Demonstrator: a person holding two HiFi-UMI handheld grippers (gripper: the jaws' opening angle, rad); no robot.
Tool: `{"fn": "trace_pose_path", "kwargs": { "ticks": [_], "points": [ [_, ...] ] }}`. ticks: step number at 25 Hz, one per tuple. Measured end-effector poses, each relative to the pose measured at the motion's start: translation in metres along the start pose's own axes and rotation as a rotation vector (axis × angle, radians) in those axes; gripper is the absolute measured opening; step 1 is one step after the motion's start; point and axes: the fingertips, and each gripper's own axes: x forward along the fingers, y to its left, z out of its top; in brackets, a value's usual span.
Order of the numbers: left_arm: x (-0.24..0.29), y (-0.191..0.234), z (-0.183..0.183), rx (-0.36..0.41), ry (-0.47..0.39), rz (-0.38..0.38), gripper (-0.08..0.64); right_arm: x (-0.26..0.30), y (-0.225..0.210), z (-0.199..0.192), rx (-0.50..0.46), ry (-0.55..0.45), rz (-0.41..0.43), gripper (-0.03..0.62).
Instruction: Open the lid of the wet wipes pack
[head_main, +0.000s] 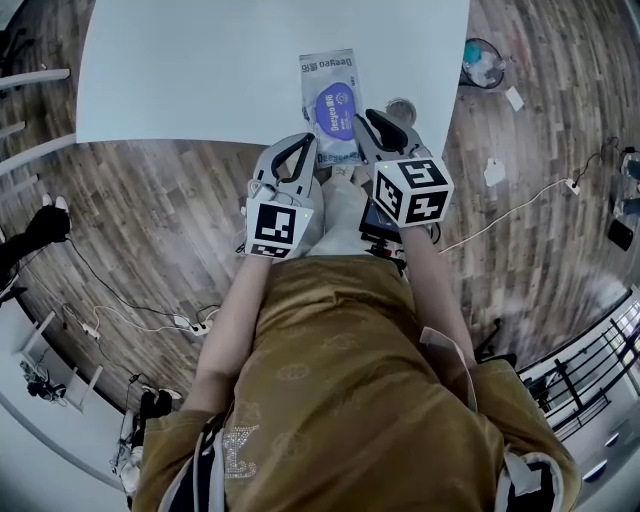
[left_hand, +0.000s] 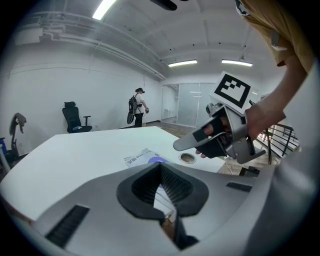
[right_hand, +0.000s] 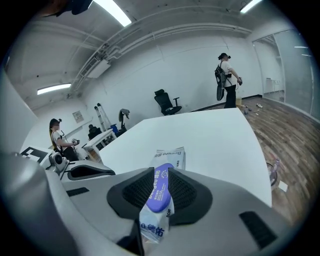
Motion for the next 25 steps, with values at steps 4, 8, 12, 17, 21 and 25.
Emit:
{"fn": "trace_pose_path", "kwargs": {
  "ticks": [4,8,12,17,21,25],
  "points": [
    [0.004,-0.004,-0.010,0.000,0.027,-0.024,0.006,0.009,-0.004,-0.005,0.025,0.033,-0.019,0.091],
    [0.008,-0.014,-0.025,-0.003,0.063,-0.054,0.006,0.019,-0.005,-0.012,0.070,0.068,-0.026,0.092],
    [0.012,-0.020,-0.035,-0.001,0.083,-0.090,0.006,0.031,-0.007,-0.022,0.122,0.116,-0.039,0.091],
    [0.017,-0.024,-0.041,-0.001,0.103,-0.125,0.006,0.040,-0.012,-0.026,0.150,0.148,-0.059,0.091],
    [0.018,-0.027,-0.049,-0.010,0.123,-0.158,0.006,0.044,-0.015,-0.029,0.164,0.175,-0.073,0.091],
    [0.021,-0.031,-0.055,-0.027,0.141,-0.187,0.006,0.046,-0.016,-0.029,0.175,0.179,-0.078,0.091]
  ]
}}
